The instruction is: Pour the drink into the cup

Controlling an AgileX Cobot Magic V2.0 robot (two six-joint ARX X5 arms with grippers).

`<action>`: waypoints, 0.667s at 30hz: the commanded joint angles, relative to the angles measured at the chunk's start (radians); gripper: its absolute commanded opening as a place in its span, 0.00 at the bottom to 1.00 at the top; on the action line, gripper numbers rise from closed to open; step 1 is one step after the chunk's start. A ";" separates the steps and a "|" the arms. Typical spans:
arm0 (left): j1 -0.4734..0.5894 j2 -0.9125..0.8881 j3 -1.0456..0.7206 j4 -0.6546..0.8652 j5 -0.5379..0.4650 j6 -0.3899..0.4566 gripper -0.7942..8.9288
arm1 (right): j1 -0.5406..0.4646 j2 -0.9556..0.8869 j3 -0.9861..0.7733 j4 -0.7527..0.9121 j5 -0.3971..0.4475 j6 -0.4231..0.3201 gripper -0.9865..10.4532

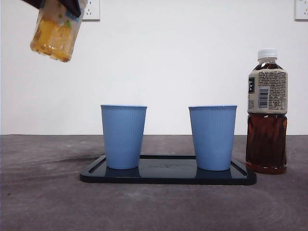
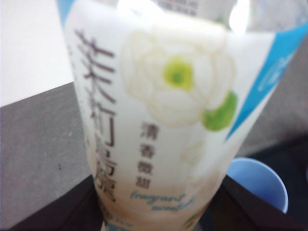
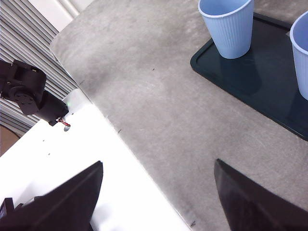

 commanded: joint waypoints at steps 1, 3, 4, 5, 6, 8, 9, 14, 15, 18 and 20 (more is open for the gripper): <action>0.005 -0.020 -0.084 0.138 0.009 -0.095 0.30 | 0.008 0.004 0.014 0.005 -0.003 -0.010 0.40; 0.010 -0.027 -0.167 0.232 0.008 -0.119 0.30 | 0.008 0.004 0.014 0.003 -0.003 -0.007 0.40; 0.011 -0.027 -0.201 0.272 0.009 -0.134 0.30 | 0.008 0.004 0.014 0.002 -0.003 -0.006 0.40; 0.013 -0.026 -0.240 0.318 0.009 -0.146 0.30 | 0.008 0.004 0.014 -0.001 -0.003 -0.006 0.40; 0.015 -0.026 -0.277 0.362 0.009 -0.159 0.30 | 0.008 0.004 0.014 -0.005 -0.003 -0.006 0.40; 0.021 -0.023 -0.338 0.439 0.008 -0.190 0.30 | 0.008 0.004 0.014 -0.011 -0.003 -0.006 0.40; 0.025 -0.023 -0.371 0.486 0.008 -0.202 0.30 | 0.008 0.004 0.014 -0.016 -0.003 -0.006 0.40; 0.053 -0.009 -0.488 0.674 0.008 -0.253 0.30 | 0.008 0.004 0.014 -0.027 -0.003 -0.005 0.40; 0.060 -0.003 -0.505 0.699 0.009 -0.265 0.30 | 0.008 0.004 0.014 -0.029 -0.003 -0.004 0.40; 0.074 0.029 -0.537 0.747 0.009 -0.288 0.30 | 0.008 0.004 0.014 -0.031 -0.003 -0.004 0.40; 0.080 0.060 -0.538 0.749 0.009 -0.289 0.30 | 0.008 0.004 0.014 -0.031 -0.003 -0.004 0.40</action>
